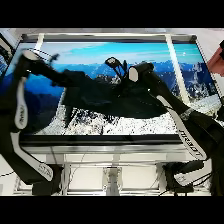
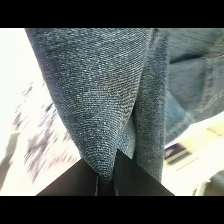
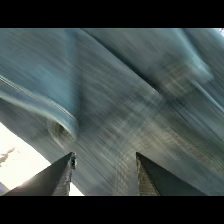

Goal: Fold the clothes and pants, and hang the long-sleeved shirts on hangers.

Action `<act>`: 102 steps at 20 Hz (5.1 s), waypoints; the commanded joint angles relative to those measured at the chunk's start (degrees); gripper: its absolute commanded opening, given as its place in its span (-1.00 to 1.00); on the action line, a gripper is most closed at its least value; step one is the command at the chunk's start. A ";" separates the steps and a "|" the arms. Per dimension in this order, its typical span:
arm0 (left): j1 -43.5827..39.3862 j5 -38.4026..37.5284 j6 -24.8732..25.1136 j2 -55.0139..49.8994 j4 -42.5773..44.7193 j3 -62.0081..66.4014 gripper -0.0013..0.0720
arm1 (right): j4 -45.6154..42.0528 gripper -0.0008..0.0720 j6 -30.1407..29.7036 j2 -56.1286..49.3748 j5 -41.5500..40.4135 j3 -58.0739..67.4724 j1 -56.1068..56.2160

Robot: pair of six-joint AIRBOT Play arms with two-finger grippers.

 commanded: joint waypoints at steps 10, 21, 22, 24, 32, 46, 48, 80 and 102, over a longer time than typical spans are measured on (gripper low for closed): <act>-6.86 -9.25 -3.98 9.75 6.99 10.62 -0.90 | 43.28 0.23 -16.94 0.66 -14.40 1.81 1.75; -10.86 -9.03 -5.03 9.55 -4.39 10.64 -0.90 | 29.46 0.01 -14.10 -1.42 -19.39 3.45 1.36; -10.86 -9.03 -5.35 9.38 -4.74 10.64 -0.90 | 29.55 0.02 -13.55 -1.40 -17.51 3.45 -1.03; -10.93 -9.03 -6.97 8.59 -5.05 10.62 -0.90 | 29.62 0.02 -12.90 -1.33 -11.87 3.48 -6.16; -12.63 -2.84 -14.19 1.92 -23.02 10.58 -0.91 | 30.88 0.02 -12.00 -1.33 3.08 3.48 -22.10; -30.49 25.75 -5.88 -13.44 -36.70 10.45 -0.90 | 29.97 0.02 -11.89 -1.33 3.34 3.45 -24.57; -32.30 27.93 -4.76 -14.53 -36.89 10.32 -0.89 | 29.70 0.02 -11.89 -1.33 3.32 3.45 -24.55; -20.79 3.34 -0.20 -2.69 19.56 1.44 0.49 | 29.05 0.87 -16.04 -21.62 23.78 6.51 -34.18; -20.96 0.13 -0.76 -2.47 33.77 -0.15 0.49 | 25.11 -0.90 -16.61 -27.17 23.02 12.96 -26.69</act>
